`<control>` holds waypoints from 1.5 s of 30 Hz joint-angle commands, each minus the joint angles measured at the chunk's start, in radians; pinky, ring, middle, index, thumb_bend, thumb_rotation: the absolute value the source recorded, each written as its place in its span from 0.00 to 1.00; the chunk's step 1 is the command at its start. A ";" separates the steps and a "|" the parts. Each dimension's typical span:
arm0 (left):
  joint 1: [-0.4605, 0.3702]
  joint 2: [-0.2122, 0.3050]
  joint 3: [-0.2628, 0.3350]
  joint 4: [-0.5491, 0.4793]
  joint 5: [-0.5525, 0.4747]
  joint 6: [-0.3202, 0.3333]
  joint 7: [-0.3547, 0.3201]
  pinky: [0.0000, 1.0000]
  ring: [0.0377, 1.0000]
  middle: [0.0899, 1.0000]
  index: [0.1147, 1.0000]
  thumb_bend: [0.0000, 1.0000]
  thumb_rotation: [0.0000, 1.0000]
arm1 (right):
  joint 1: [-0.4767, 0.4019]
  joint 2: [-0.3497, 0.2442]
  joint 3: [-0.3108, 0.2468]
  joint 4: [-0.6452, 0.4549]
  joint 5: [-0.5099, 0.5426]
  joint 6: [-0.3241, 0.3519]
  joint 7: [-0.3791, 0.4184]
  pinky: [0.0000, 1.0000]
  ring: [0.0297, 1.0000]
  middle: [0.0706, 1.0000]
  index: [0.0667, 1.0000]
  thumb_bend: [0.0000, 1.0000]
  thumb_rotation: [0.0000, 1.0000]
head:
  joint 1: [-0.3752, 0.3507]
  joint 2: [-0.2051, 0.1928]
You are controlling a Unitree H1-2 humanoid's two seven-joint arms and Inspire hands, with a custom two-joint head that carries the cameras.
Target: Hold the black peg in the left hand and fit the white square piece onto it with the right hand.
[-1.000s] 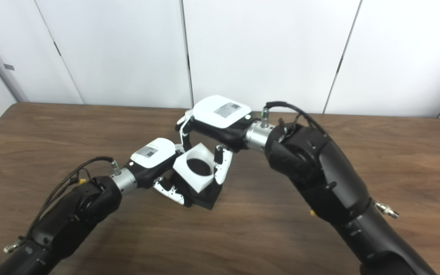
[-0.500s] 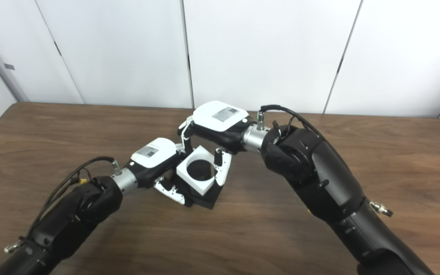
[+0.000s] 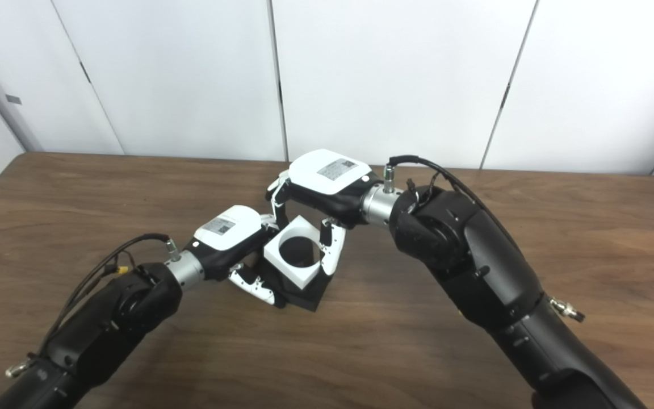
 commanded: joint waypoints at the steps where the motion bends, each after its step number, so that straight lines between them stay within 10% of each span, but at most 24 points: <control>1: 0.036 -0.003 -0.047 0.020 0.030 -0.007 -0.065 0.78 0.83 0.80 0.42 0.52 0.07 | -0.037 0.003 -0.002 0.007 -0.002 -0.028 -0.017 0.89 0.88 0.81 0.44 0.52 0.14 | 0.000 0.002; 34: 0.032 -0.008 -0.048 0.004 0.029 0.016 -0.080 0.78 0.83 0.81 0.42 0.52 0.07 | -0.009 0.046 0.034 0.030 -0.026 0.029 0.008 0.90 0.88 0.82 0.45 0.52 0.15 | 0.002 0.012; 38: 0.031 -0.005 -0.048 0.001 0.030 0.018 -0.085 0.78 0.84 0.81 0.42 0.52 0.07 | -0.015 0.033 0.032 0.013 -0.021 0.075 0.072 0.93 0.90 0.86 0.71 0.88 0.37 | -0.001 0.013; 45: 0.032 -0.003 -0.044 0.007 0.034 0.011 -0.069 0.76 0.82 0.79 0.42 0.52 0.07 | -0.022 0.010 0.015 0.000 0.005 0.105 0.129 0.94 0.93 0.90 0.82 0.99 0.37 | -0.006 0.015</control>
